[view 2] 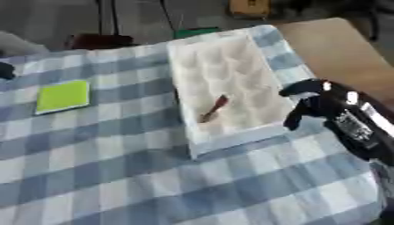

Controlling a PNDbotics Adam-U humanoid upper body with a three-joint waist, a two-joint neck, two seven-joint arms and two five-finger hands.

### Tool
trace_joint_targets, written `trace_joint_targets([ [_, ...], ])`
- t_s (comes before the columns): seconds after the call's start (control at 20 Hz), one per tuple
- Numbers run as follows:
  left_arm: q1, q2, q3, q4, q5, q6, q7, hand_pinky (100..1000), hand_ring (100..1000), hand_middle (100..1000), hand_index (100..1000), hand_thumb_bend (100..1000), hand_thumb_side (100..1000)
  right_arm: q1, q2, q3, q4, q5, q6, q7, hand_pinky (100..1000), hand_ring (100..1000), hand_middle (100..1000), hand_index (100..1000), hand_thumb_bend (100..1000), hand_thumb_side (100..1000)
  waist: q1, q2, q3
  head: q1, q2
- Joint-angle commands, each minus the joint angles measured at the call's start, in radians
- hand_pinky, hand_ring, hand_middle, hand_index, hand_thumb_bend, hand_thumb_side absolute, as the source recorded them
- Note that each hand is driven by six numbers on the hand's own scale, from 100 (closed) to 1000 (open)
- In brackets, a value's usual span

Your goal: Pick up objects on the table and place them in the box.

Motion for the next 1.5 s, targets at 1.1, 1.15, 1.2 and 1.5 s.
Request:
trace_joint_targets([
  [1.1, -0.155, 0.320, 0.030, 0.165, -0.292, -0.085, -0.112, 720, 711, 739, 885, 277, 376, -0.008, -0.020, -0.005, -0.016, 0.007, 0.001, 0.005, 566, 497, 759, 814, 100, 738, 0.006, -0.017, -0.023, 0.013, -0.004],
  [1.15, -0.176, 0.350, 0.025, 0.203, -0.317, -0.097, -0.116, 724, 716, 745, 888, 290, 367, -0.009, -0.021, -0.004, -0.016, 0.007, 0.002, 0.007, 566, 497, 759, 814, 100, 739, 0.008, -0.017, -0.026, 0.015, -0.005],
  [1.2, -0.194, 0.369, 0.019, 0.239, -0.337, -0.111, -0.116, 725, 717, 746, 889, 291, 367, -0.010, -0.021, -0.003, -0.016, 0.007, 0.002, 0.008, 566, 497, 759, 814, 100, 739, 0.009, -0.016, -0.029, 0.016, -0.006],
  [1.5, -0.298, 0.432, -0.027, 0.422, -0.456, -0.177, -0.110, 748, 748, 779, 907, 373, 343, -0.014, -0.025, 0.003, -0.015, 0.006, 0.003, 0.016, 566, 496, 760, 814, 100, 740, 0.018, -0.017, -0.044, 0.025, -0.003],
])
